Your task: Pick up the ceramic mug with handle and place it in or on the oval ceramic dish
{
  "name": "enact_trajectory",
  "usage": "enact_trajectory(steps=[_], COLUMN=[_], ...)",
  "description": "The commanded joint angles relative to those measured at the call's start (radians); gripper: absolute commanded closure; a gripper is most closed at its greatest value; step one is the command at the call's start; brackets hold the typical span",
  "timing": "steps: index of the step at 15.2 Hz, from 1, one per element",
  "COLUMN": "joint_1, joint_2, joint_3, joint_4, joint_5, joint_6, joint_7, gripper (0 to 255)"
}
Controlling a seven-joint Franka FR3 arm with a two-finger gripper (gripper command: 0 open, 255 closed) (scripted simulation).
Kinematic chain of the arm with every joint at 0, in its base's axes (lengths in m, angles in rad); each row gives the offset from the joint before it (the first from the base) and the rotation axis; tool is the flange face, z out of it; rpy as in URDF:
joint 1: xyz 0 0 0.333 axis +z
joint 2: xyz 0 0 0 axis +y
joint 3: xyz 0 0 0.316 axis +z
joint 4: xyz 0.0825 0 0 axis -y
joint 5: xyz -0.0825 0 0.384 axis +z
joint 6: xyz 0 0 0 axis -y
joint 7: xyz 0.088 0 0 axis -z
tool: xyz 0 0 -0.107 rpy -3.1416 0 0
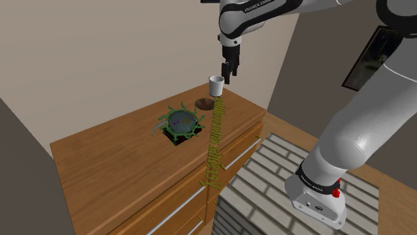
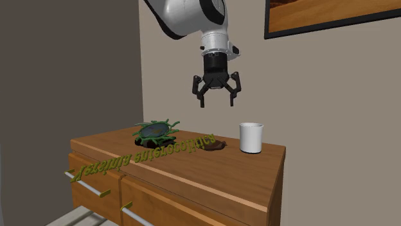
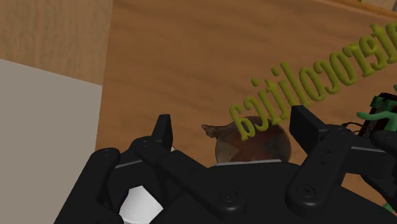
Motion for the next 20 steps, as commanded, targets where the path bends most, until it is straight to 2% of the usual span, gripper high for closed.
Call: enact_trajectory(steps=[1,11,20], joint_1=[-0.003,-0.037,-0.043], joint_2=[0.078,0.469,0.505], joint_3=[-0.007,-0.017,-0.018], joint_4=[0.057,0.430,0.376], joint_5=[0.004,0.040,0.041], joint_6=[0.026,0.063,0.153], joint_7=[-0.024,-0.143,-0.144], gripper=[0,0,0])
